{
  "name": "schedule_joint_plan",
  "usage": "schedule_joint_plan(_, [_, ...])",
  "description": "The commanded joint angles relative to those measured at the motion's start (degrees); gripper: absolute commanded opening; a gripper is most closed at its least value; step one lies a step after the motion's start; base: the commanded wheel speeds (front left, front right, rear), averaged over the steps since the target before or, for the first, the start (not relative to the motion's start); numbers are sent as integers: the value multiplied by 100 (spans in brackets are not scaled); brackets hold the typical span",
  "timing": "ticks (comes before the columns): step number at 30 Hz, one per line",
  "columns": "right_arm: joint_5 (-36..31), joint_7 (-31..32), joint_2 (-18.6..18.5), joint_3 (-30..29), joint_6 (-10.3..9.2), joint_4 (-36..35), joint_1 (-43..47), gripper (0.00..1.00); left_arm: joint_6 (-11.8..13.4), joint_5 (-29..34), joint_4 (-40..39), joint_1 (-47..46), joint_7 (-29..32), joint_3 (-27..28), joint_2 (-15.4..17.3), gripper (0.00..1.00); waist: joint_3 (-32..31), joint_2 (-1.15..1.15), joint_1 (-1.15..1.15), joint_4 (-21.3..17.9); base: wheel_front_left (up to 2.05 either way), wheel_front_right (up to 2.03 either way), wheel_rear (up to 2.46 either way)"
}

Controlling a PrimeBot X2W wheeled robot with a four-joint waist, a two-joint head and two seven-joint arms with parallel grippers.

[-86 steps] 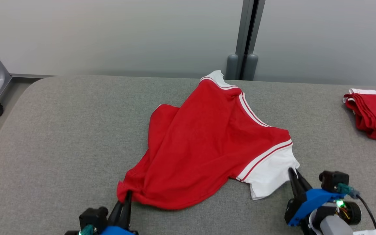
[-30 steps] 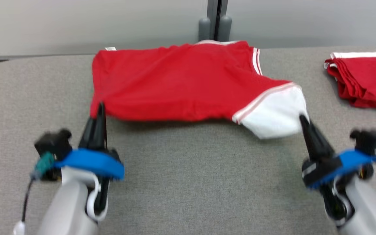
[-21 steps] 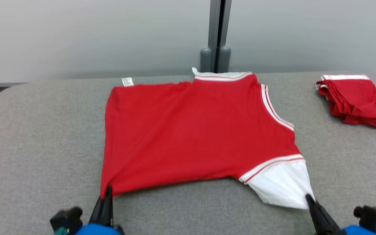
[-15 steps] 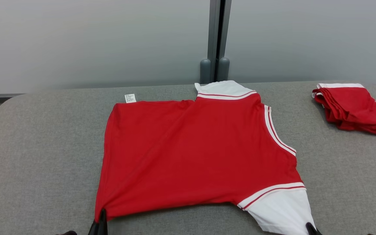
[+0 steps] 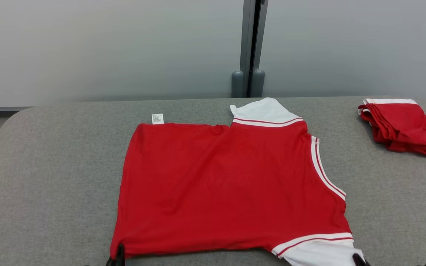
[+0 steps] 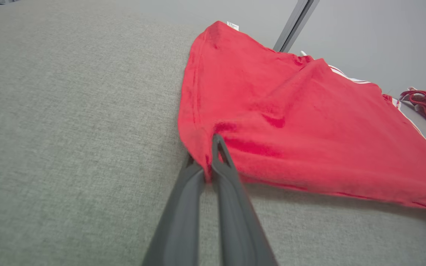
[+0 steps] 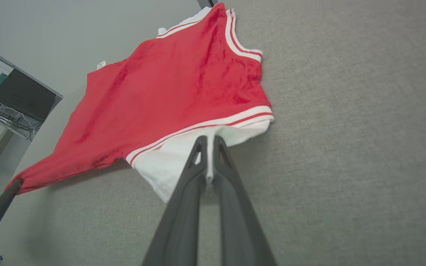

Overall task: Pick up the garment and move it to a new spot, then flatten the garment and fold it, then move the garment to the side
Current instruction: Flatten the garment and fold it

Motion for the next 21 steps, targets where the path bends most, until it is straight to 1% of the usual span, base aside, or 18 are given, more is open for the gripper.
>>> schedule_joint_plan(1, [-74,5,15,-3,3,9,-147,0,-18,-5,11,-128,-4,-37,12,0,12,0,0,9,0,0,0])
schedule_joint_plan(5, [-165,104,-52,-42,3,213,-745,0,-38,-10,81,-363,-1,-74,14,0,95,0,0,46,0,0,0])
schedule_joint_plan(7, [-268,168,-234,19,3,409,-1152,0,-52,21,107,-517,28,-121,38,0,176,0,0,75,0,0,0])
schedule_joint_plan(11, [-270,213,-493,205,3,924,-1958,0,-71,71,175,-835,85,-226,71,0,342,0,0,147,0,0,0])
schedule_joint_plan(16, [-264,112,-760,446,3,1822,-2994,0,-84,108,319,-1195,127,-290,101,0,519,0,0,209,0,0,0])
schedule_joint_plan(21, [-227,-5,-878,756,3,2804,-3938,0,-115,95,513,-1527,144,-370,139,0,683,0,0,262,0,0,0])
